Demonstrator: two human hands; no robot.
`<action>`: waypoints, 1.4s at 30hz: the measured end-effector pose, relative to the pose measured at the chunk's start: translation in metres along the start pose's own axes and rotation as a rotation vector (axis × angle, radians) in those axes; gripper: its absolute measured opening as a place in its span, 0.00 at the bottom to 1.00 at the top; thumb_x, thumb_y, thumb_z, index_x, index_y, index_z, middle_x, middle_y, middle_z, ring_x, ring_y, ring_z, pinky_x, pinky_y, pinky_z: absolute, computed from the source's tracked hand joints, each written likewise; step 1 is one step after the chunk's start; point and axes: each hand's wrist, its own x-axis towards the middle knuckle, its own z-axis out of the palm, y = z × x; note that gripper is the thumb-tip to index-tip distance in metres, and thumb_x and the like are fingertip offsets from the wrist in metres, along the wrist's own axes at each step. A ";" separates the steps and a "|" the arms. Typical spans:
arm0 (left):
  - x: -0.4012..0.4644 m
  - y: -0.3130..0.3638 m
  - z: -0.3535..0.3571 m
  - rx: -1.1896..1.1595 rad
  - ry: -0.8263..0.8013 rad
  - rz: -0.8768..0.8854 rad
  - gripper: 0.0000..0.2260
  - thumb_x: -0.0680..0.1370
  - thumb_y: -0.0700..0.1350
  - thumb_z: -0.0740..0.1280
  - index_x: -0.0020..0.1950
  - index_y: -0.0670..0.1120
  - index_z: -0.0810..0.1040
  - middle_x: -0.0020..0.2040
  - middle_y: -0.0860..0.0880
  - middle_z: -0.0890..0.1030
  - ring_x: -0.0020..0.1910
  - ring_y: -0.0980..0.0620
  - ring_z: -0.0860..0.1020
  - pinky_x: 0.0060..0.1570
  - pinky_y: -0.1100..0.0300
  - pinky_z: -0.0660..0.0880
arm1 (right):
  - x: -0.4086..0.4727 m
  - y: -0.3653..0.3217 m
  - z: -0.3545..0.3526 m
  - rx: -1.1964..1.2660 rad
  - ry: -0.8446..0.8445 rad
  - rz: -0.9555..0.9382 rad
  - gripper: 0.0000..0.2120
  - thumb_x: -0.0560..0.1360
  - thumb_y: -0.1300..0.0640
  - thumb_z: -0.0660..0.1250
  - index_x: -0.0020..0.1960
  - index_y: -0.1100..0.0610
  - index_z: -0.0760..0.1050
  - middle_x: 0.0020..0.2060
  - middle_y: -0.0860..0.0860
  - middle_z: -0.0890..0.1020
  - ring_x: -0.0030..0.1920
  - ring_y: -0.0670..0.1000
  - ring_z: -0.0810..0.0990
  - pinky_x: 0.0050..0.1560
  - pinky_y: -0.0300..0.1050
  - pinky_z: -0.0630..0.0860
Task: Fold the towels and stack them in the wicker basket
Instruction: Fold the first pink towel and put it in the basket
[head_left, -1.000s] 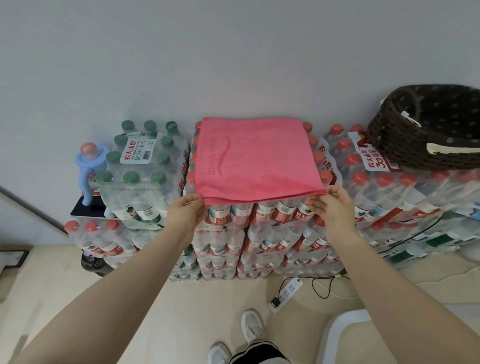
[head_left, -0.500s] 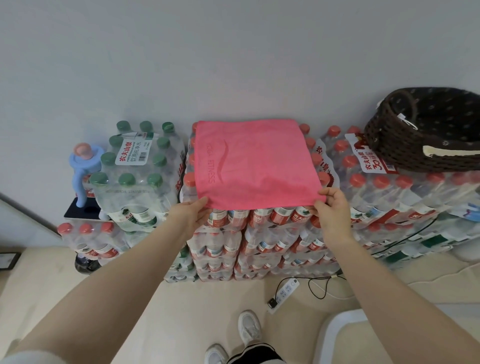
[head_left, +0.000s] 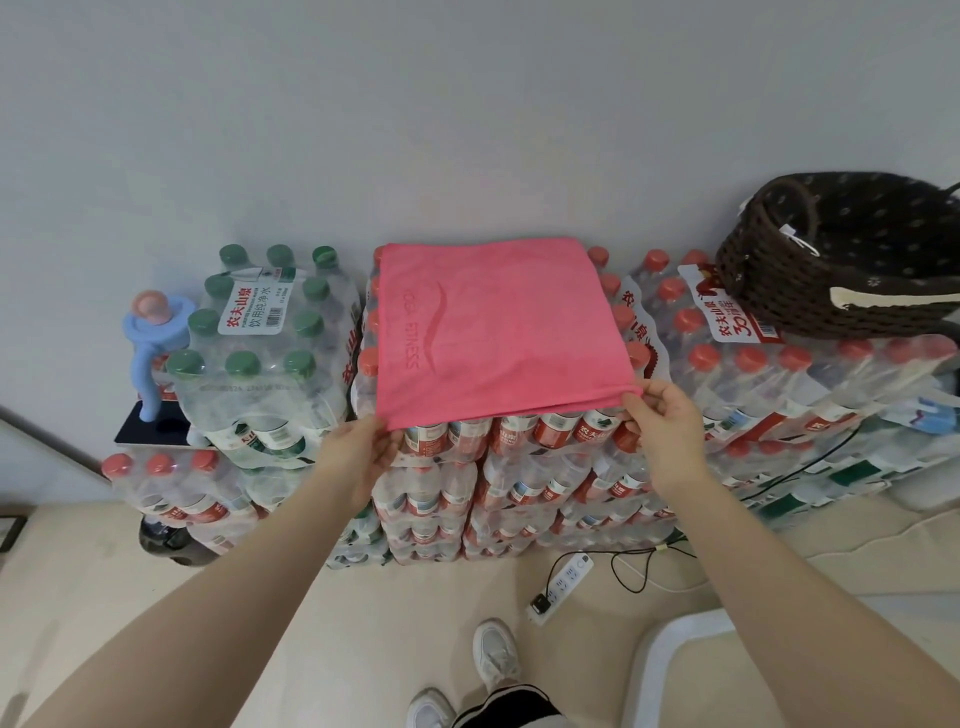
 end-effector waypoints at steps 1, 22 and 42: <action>-0.003 0.000 -0.004 0.004 0.008 0.036 0.04 0.78 0.36 0.61 0.44 0.40 0.71 0.37 0.45 0.76 0.35 0.53 0.74 0.36 0.64 0.75 | -0.001 0.001 0.001 -0.021 0.007 0.002 0.08 0.76 0.64 0.64 0.45 0.51 0.75 0.37 0.48 0.78 0.38 0.48 0.76 0.42 0.41 0.74; -0.053 0.053 -0.014 0.722 -0.255 0.644 0.14 0.73 0.36 0.69 0.55 0.49 0.77 0.43 0.47 0.78 0.36 0.57 0.74 0.35 0.73 0.74 | -0.019 -0.056 -0.009 0.144 0.050 -0.092 0.14 0.76 0.67 0.58 0.45 0.51 0.77 0.42 0.49 0.82 0.45 0.49 0.81 0.49 0.42 0.78; 0.075 0.140 0.094 0.651 0.051 0.592 0.08 0.78 0.45 0.62 0.42 0.47 0.77 0.37 0.51 0.76 0.41 0.49 0.73 0.44 0.57 0.69 | 0.163 -0.090 0.047 0.073 -0.139 0.083 0.09 0.76 0.61 0.61 0.40 0.56 0.78 0.38 0.51 0.78 0.42 0.51 0.75 0.46 0.45 0.70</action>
